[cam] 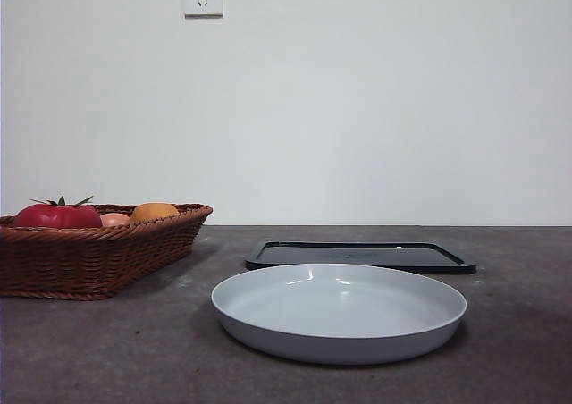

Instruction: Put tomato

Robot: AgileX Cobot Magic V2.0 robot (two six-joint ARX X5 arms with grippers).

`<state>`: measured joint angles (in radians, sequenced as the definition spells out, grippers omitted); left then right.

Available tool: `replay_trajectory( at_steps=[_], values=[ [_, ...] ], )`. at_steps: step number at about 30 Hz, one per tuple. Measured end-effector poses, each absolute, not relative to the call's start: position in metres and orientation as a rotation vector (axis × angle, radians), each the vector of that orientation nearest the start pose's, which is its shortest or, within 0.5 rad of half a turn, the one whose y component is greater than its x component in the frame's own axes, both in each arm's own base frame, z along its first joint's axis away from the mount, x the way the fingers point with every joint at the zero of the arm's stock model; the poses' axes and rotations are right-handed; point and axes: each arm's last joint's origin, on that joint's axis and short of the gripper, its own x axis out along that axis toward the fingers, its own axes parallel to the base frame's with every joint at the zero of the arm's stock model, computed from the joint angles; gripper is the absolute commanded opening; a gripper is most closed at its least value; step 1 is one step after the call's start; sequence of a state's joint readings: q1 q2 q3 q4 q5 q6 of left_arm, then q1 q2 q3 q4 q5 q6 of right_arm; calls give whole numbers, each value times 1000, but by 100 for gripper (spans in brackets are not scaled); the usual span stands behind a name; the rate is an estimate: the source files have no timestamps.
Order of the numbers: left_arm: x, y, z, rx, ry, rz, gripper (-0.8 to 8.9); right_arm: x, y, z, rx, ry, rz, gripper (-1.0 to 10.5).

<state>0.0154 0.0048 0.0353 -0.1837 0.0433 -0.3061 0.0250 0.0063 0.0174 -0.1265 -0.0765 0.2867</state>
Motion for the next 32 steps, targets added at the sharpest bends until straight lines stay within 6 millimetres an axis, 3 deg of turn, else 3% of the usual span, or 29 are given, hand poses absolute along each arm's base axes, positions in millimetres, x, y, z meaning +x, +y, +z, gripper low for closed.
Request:
replay_trajectory(
  at_steps=[4, 11, 17, 23, 32],
  values=[
    [92, 0, 166, -361, 165, -6, 8, 93, 5, 164, 323, 157, 80, 8],
    [86, -2, 191, -410, 182, -56, 10, 80, 4, 208, 326, 75, 94, 8],
    [83, -3, 221, -419, 241, -94, 10, 70, 6, 240, 325, 116, 150, 8],
    [82, -6, 256, -374, 360, -191, 10, 70, 9, 272, 277, 241, 254, 8],
    [86, -11, 300, -269, 525, -377, 10, 87, 15, 311, 214, 482, 455, 8]
  ],
)
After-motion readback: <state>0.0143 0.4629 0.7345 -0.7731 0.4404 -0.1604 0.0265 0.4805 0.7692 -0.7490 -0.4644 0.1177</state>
